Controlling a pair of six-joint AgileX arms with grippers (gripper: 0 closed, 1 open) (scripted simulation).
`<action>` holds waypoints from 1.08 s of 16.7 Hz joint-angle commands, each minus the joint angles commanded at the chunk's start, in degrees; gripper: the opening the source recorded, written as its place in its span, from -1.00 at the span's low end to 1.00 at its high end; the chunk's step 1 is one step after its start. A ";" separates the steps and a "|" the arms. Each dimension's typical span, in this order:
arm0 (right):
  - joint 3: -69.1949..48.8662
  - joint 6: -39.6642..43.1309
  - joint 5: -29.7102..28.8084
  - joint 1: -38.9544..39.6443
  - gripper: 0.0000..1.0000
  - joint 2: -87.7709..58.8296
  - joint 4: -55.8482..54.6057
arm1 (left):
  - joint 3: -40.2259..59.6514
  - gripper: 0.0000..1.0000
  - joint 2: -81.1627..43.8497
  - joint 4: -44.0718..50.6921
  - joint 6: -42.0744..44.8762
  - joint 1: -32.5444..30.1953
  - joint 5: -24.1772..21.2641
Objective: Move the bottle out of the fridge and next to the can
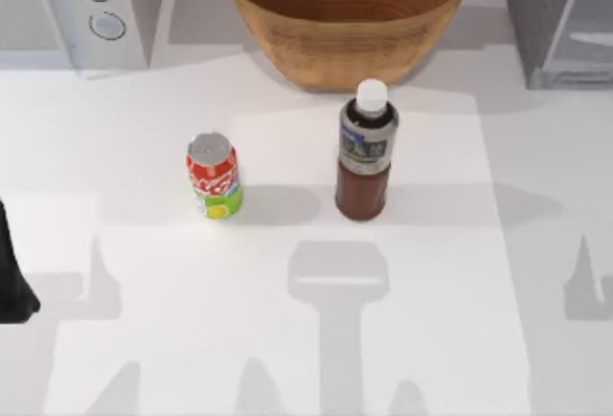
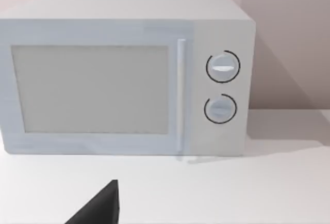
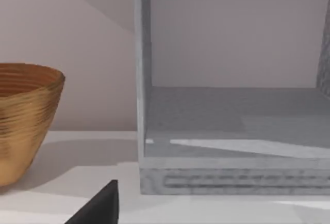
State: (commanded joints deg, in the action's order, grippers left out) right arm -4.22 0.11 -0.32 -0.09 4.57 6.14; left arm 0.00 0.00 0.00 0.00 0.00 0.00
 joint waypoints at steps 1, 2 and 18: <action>-1.62 0.03 -0.03 -0.05 1.00 1.94 3.05 | 0.00 1.00 0.00 0.00 0.00 0.00 0.00; -3.37 0.06 -0.03 -0.07 1.00 4.07 6.71 | 0.00 1.00 0.00 0.00 0.00 0.00 0.00; -32.71 0.50 0.31 -0.11 1.00 39.98 75.87 | 0.00 1.00 0.00 0.00 0.00 0.00 0.00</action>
State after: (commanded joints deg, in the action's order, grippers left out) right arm -36.93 0.61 -0.01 -0.20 44.55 82.01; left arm 0.00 0.00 0.00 0.00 0.00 0.00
